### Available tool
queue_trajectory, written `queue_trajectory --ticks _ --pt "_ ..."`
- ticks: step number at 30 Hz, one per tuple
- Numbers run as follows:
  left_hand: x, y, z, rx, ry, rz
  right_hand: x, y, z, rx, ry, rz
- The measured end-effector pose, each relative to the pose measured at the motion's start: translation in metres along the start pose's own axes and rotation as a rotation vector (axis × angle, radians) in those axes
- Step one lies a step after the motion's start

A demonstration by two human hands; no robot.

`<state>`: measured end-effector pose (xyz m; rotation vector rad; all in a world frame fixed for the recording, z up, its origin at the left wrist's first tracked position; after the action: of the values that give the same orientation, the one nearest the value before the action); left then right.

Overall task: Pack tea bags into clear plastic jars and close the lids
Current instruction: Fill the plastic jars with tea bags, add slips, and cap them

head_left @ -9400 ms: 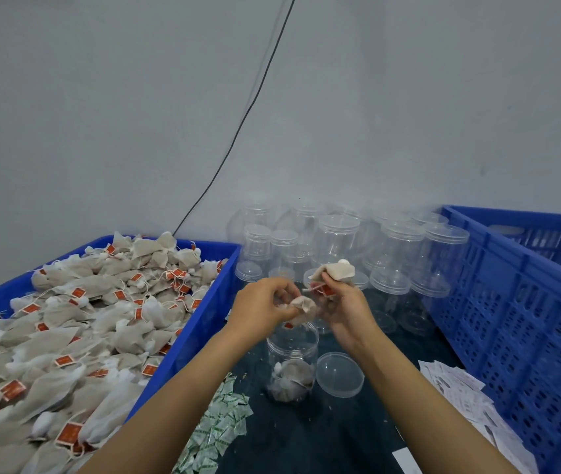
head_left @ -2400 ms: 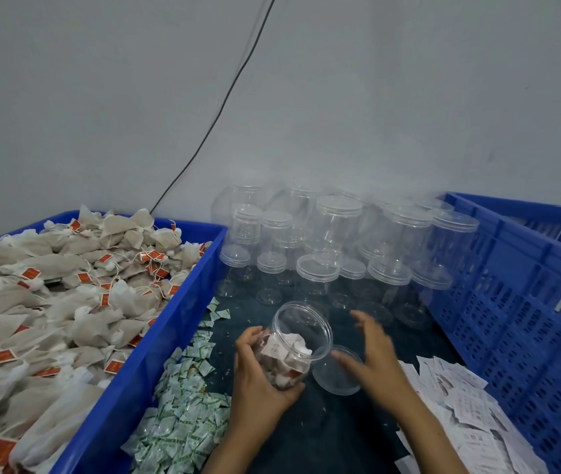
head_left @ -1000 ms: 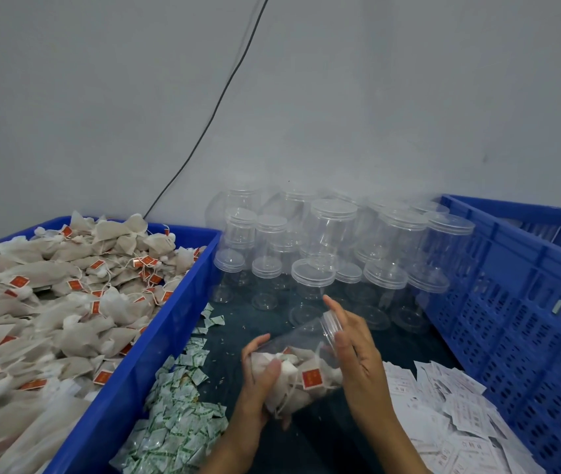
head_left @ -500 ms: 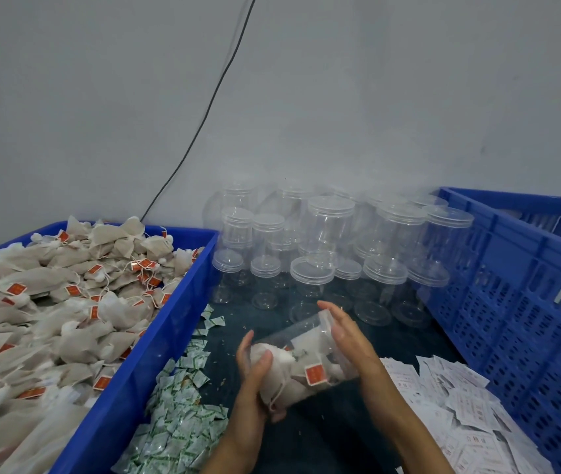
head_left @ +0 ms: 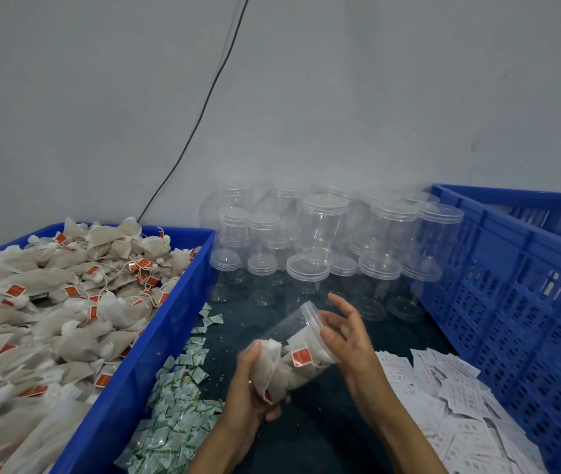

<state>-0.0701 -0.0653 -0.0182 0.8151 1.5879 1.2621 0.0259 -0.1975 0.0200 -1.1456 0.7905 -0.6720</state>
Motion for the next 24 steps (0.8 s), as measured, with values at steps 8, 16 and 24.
queue_trajectory --ticks 8,16,24 --pt "-0.006 -0.002 0.007 -0.18 0.209 0.038 -0.015 -0.002 -0.001 -0.073 0.215 0.052" --pt "-0.006 0.003 0.014 -0.23 0.245 0.04 -0.016 -0.016 -0.002 -0.098 0.154 0.057" --pt "-0.007 0.009 0.011 0.076 -0.127 -0.24 -0.006 -0.05 -0.001 -0.125 0.037 -0.037"
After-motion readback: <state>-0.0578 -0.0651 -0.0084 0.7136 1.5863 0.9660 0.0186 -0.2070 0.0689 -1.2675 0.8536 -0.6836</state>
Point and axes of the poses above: each hand's wrist, its own z-axis towards the middle knuckle, its own x-axis out of the back of the hand, y = z × x, the point moved 1 cm from there along z, towards the middle knuckle, and after that the axes turned 5 degrees about z, right-handed, at the moved point
